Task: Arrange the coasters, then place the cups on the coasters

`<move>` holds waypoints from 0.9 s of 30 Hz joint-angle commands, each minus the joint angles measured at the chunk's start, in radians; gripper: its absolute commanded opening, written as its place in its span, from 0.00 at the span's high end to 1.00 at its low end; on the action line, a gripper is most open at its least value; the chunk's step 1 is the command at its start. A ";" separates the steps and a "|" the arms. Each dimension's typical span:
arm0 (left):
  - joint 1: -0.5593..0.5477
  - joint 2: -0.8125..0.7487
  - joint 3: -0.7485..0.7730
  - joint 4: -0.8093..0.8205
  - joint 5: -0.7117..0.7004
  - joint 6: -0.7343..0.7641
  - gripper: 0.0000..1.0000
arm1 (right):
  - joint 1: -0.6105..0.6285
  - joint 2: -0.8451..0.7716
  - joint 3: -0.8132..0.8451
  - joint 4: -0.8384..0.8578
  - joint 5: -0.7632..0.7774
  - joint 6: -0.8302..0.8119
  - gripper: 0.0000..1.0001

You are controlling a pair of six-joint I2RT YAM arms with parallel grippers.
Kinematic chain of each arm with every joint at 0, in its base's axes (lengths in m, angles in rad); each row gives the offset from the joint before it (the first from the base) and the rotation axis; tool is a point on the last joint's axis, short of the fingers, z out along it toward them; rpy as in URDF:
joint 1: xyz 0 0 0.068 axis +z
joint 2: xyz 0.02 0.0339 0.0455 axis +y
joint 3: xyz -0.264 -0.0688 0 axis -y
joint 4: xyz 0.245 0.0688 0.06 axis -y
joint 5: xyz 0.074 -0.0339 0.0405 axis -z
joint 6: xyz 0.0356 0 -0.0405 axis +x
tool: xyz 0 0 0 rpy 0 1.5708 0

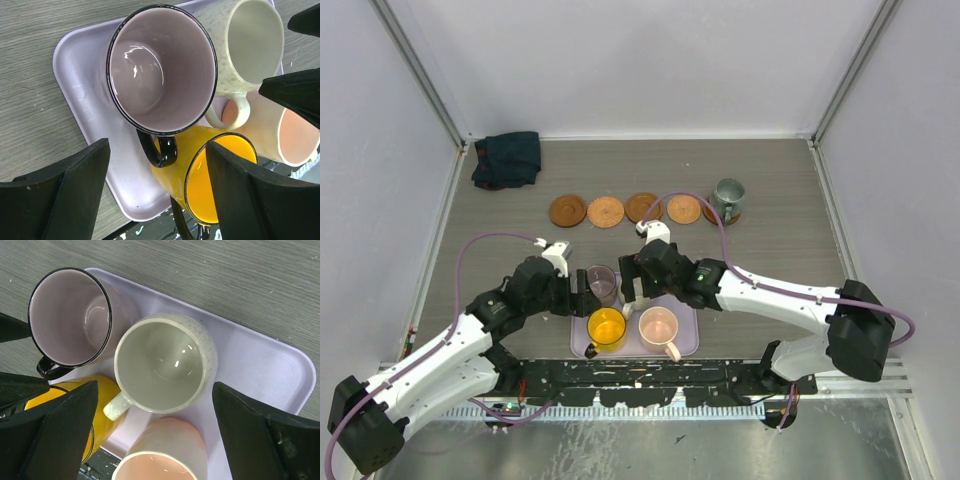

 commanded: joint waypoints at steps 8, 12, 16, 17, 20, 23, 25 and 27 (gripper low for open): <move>-0.004 -0.003 0.007 0.037 -0.011 0.012 0.21 | 0.022 0.070 0.031 -0.028 0.001 0.017 0.00; -0.004 -0.005 0.005 0.036 -0.014 0.015 0.21 | 0.032 0.111 0.051 -0.069 0.011 0.009 0.00; -0.004 -0.002 0.005 0.034 -0.012 0.019 0.21 | 0.047 0.150 0.064 -0.119 0.016 0.010 0.00; -0.005 -0.002 0.004 0.034 -0.012 0.019 0.21 | 0.051 0.154 0.065 -0.134 0.021 0.013 0.00; -0.004 -0.003 0.004 0.035 -0.012 0.019 0.21 | 0.057 0.154 0.059 -0.177 0.039 0.031 0.00; -0.003 -0.004 0.002 0.038 -0.013 0.018 0.21 | 0.058 0.136 0.043 -0.201 0.052 0.045 0.00; -0.004 -0.003 0.000 0.040 -0.012 0.018 0.21 | 0.058 0.124 0.038 -0.215 0.059 0.055 0.00; -0.004 -0.001 0.002 0.041 -0.013 0.016 0.21 | 0.058 0.116 0.040 -0.236 0.074 0.060 0.00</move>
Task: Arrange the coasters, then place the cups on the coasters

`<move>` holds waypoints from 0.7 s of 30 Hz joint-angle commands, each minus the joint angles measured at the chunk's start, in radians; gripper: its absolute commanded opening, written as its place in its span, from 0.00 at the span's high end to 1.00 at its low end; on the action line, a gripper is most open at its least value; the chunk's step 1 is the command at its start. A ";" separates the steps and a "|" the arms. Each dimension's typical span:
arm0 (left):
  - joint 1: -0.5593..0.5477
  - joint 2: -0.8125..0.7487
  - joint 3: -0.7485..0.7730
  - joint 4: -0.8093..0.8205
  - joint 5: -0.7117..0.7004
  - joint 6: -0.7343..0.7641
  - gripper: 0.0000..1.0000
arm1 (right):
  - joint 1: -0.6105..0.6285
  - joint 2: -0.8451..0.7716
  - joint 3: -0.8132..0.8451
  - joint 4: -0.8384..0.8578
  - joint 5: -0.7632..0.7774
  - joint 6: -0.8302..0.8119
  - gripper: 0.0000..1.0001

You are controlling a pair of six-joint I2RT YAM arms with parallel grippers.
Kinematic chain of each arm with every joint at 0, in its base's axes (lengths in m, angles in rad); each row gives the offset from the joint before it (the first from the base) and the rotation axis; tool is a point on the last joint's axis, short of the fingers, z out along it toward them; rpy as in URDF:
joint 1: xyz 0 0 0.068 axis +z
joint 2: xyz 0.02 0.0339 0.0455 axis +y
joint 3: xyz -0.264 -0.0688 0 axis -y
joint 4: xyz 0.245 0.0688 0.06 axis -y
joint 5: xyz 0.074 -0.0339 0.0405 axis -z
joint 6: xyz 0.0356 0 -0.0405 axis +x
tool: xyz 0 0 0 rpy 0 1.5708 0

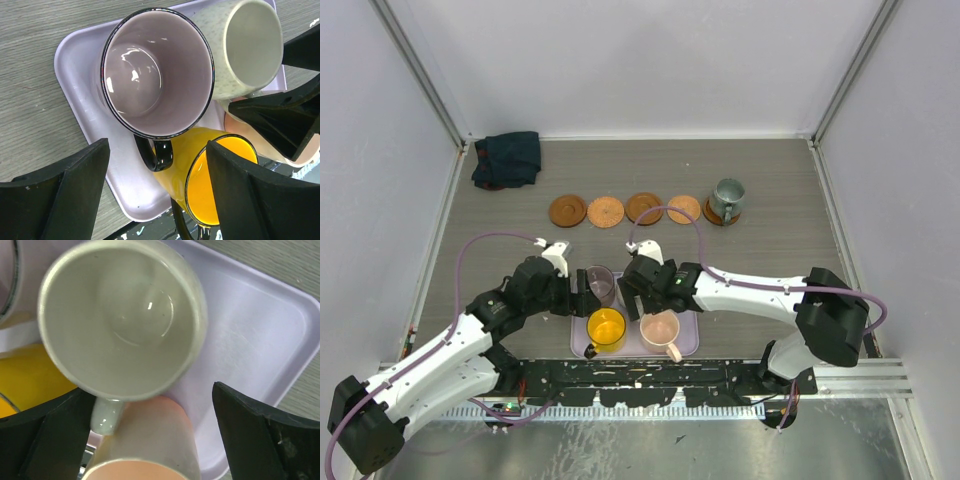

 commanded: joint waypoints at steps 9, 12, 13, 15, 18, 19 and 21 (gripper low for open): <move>-0.004 0.012 0.000 0.057 -0.007 0.008 0.21 | 0.003 -0.013 0.024 -0.040 0.034 -0.001 0.05; -0.005 0.008 -0.003 0.057 -0.009 0.009 0.21 | 0.003 0.007 0.031 -0.021 0.003 -0.016 0.15; -0.004 0.007 -0.004 0.057 -0.010 0.008 0.21 | 0.003 0.011 0.033 -0.014 -0.008 -0.020 0.20; -0.004 0.002 -0.007 0.056 -0.014 0.008 0.21 | 0.004 0.019 0.033 -0.004 -0.021 -0.023 0.27; -0.003 -0.005 -0.011 0.054 -0.023 0.006 0.20 | 0.003 0.029 0.029 0.009 -0.036 -0.023 0.35; -0.004 -0.006 -0.012 0.054 -0.024 0.006 0.20 | 0.003 0.031 0.027 0.013 -0.040 -0.022 0.37; -0.004 -0.007 -0.012 0.054 -0.024 0.006 0.20 | 0.004 0.036 0.020 0.021 -0.045 -0.019 0.39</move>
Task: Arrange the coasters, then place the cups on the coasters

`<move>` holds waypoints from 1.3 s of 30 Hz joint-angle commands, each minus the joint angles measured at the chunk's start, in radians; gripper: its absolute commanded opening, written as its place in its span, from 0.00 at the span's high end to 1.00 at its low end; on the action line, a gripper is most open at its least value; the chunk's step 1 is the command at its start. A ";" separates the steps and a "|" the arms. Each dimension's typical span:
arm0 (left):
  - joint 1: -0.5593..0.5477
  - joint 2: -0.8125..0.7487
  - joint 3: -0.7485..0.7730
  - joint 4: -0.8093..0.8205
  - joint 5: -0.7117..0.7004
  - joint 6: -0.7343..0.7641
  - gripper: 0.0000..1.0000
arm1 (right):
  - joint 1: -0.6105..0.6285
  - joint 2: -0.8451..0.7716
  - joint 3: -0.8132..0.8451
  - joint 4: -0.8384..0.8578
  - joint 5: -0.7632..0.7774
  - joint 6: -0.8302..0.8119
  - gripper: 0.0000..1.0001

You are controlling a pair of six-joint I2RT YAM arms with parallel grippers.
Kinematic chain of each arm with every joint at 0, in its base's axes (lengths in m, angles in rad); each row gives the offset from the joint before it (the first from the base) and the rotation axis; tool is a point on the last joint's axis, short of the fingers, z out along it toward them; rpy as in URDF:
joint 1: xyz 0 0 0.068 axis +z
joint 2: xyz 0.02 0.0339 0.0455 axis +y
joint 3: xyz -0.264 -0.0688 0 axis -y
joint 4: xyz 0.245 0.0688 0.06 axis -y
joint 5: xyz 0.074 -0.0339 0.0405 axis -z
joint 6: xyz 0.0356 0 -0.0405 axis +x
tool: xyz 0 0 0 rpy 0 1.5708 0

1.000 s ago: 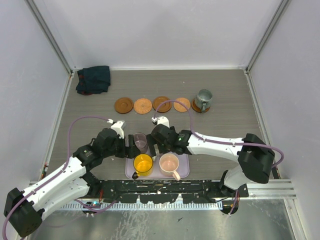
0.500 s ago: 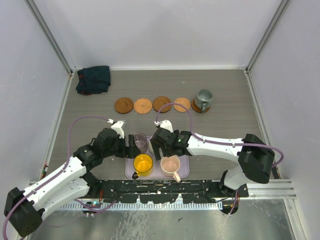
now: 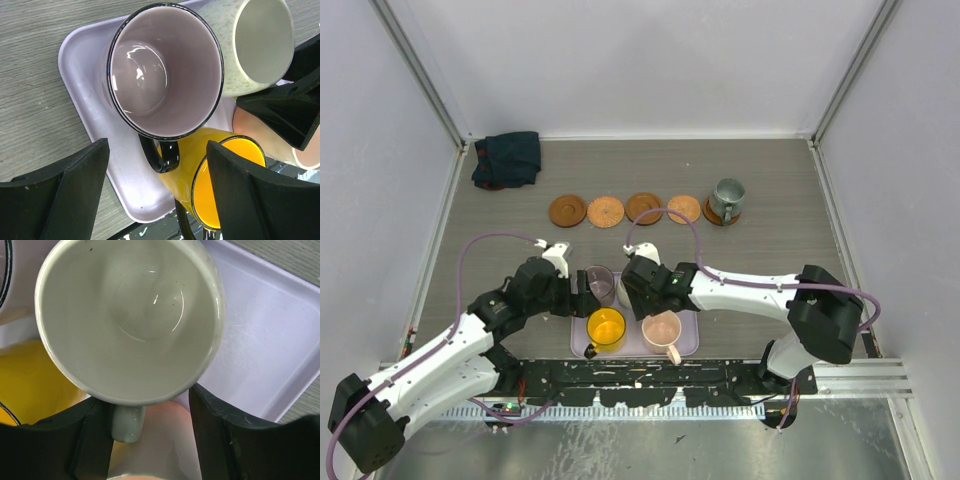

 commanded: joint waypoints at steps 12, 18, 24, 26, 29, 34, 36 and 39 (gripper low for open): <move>-0.005 -0.015 -0.003 0.046 -0.016 0.002 0.20 | 0.003 0.042 0.004 0.058 -0.017 -0.004 0.52; -0.004 -0.013 -0.004 0.045 -0.017 0.001 0.20 | 0.003 0.066 0.006 0.063 -0.017 -0.005 0.61; -0.004 -0.010 -0.006 0.048 -0.017 0.001 0.20 | 0.004 0.074 0.007 0.064 -0.016 0.001 0.88; -0.004 -0.009 -0.006 0.049 -0.017 0.000 0.20 | 0.004 0.073 0.009 0.065 -0.006 0.005 0.99; -0.004 -0.010 -0.007 0.052 -0.019 -0.001 0.20 | 0.003 0.068 0.010 0.060 0.022 0.004 0.99; -0.004 -0.013 -0.006 0.054 -0.020 0.000 0.20 | 0.003 0.012 0.013 0.061 0.101 -0.014 0.99; -0.004 -0.016 -0.005 0.056 -0.023 0.001 0.19 | 0.003 -0.018 0.017 0.058 0.142 -0.024 0.99; -0.004 -0.025 -0.001 0.058 -0.024 0.002 0.19 | 0.002 -0.063 0.037 0.044 0.209 -0.038 0.99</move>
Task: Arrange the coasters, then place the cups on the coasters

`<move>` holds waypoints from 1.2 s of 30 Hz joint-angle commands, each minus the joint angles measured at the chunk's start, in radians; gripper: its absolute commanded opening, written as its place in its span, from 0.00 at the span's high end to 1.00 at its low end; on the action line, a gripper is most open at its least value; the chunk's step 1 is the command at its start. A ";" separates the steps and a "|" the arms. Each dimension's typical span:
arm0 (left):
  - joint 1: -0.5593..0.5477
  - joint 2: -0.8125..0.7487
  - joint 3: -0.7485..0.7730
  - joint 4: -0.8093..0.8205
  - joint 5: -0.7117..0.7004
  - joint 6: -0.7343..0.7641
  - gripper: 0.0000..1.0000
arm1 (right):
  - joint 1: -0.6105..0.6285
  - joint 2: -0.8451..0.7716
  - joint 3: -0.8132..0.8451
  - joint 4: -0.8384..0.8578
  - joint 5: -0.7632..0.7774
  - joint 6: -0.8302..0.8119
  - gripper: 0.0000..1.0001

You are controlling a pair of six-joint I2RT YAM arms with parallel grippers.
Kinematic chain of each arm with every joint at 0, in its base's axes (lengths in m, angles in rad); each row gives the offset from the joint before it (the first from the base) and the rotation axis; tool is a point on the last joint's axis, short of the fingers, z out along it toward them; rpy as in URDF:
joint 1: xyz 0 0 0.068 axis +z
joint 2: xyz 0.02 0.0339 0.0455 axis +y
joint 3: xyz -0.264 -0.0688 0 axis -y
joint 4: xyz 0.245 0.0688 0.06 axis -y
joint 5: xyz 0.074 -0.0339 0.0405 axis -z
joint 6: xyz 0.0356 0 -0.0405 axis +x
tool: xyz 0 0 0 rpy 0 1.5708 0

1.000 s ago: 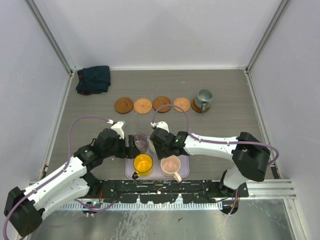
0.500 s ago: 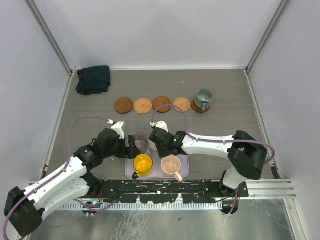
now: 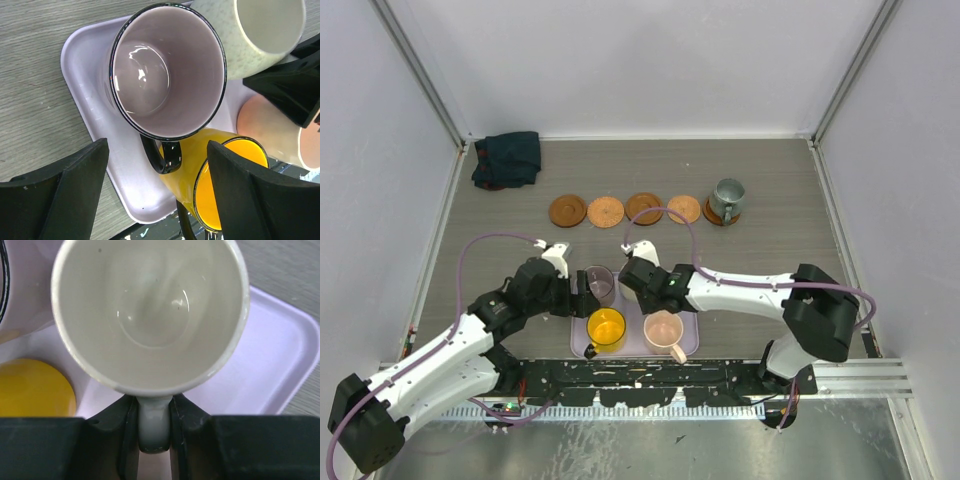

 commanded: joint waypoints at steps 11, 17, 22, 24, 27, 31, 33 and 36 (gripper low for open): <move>-0.004 -0.008 0.002 0.070 0.005 0.006 0.20 | -0.004 -0.167 0.101 -0.009 0.359 -0.095 0.99; -0.005 0.034 0.007 0.087 0.020 0.015 0.27 | -0.106 -0.148 0.129 0.064 0.370 -0.188 0.99; -0.004 0.053 0.015 0.098 0.023 0.024 0.27 | -0.283 -0.117 0.151 0.192 0.269 -0.266 0.99; -0.004 0.059 0.017 0.099 0.026 0.025 0.27 | -0.332 -0.079 0.182 0.224 0.247 -0.298 0.99; -0.005 0.062 0.016 0.100 0.027 0.029 0.27 | -0.382 -0.021 0.229 0.265 0.230 -0.342 0.99; -0.004 0.045 0.011 0.092 0.018 0.027 0.27 | -0.449 0.054 0.276 0.301 0.198 -0.365 0.99; -0.004 0.036 0.008 0.088 0.012 0.026 0.26 | -0.478 0.085 0.291 0.312 0.179 -0.366 0.99; -0.003 0.029 0.004 0.087 0.010 0.026 0.26 | -0.508 0.128 0.301 0.336 0.171 -0.372 0.99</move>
